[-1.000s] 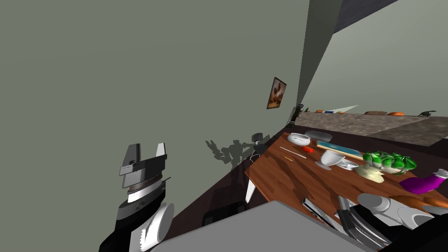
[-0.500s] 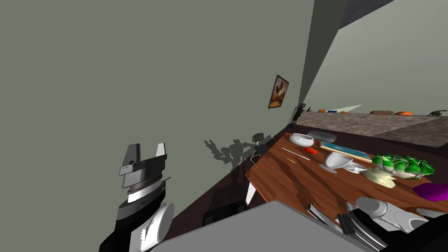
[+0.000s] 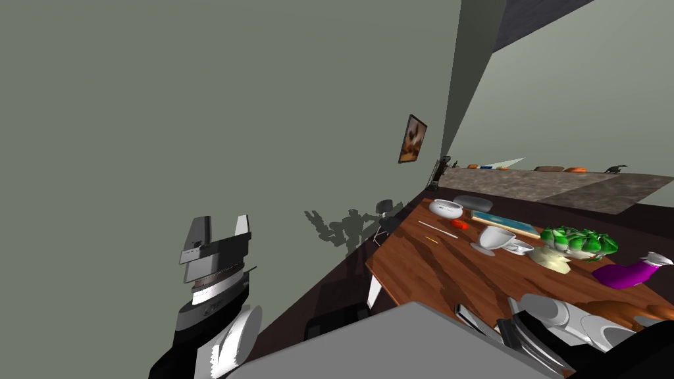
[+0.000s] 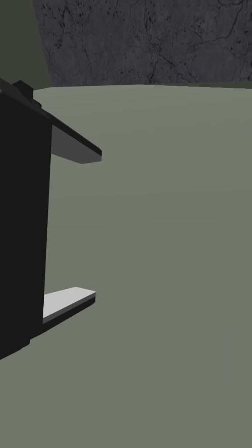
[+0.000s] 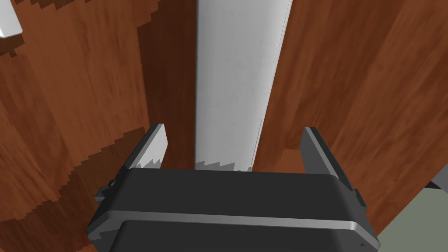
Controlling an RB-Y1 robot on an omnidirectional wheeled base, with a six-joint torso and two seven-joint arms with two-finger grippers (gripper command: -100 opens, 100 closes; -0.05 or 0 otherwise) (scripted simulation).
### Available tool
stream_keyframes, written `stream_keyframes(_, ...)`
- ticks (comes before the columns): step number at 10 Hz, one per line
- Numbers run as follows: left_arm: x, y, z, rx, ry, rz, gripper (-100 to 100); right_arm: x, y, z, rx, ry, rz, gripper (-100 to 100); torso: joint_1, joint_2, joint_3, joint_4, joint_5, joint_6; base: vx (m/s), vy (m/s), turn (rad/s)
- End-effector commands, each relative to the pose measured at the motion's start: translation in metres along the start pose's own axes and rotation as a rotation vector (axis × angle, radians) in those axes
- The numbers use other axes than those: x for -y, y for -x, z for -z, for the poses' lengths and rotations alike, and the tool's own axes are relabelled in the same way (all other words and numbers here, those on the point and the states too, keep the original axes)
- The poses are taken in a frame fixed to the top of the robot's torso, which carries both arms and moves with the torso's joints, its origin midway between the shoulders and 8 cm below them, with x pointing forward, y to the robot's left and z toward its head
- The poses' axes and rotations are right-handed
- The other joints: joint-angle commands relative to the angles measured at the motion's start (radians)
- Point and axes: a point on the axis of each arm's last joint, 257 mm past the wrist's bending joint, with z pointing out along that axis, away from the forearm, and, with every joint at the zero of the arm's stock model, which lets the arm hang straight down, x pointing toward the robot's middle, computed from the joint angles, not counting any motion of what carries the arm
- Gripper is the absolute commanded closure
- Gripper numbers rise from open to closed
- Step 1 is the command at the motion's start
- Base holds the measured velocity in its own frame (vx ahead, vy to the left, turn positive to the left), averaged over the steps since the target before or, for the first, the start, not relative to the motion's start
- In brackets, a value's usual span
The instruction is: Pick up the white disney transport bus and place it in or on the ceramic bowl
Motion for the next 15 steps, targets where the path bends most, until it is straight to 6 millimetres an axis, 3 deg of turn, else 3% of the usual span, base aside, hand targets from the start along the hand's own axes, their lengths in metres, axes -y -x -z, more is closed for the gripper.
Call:
stream_keyframes(1, 0.0, 0.0, 0.0, 0.0, 0.0, 0.0, 0, -0.002, 0.002, -0.001, -0.008, 0.001, 0.014, -100, 0.0, 0.0, 0.0, 0.0, 0.0, 0.0, 0.016, -0.024, -0.049)
stream_keyframes(12, 0.0, 0.0, 0.0, 0.0, 0.0, 0.0, 0, -0.011, 0.046, -0.013, 0.011, -0.019, 0.088, -100, 0.003, 0.001, 0.0, 0.0, 0.001, 0.0, 0.017, -0.009, -0.055)
stream_keyframes(14, 0.0, 0.0, 0.0, 0.0, 0.0, 0.0, 0, -0.011, 0.044, -0.013, 0.006, -0.019, 0.094, -100, 0.003, 0.001, 0.0, 0.0, 0.001, 0.0, 0.003, 0.003, -0.011)
stream_keyframes(15, 0.0, 0.0, 0.0, 0.0, 0.0, 0.0, 0, -0.01, 0.044, -0.013, 0.006, -0.02, 0.093, 100, 0.002, 0.001, 0.001, 0.0, 0.001, -0.001, 0.0, 0.0, 0.0)
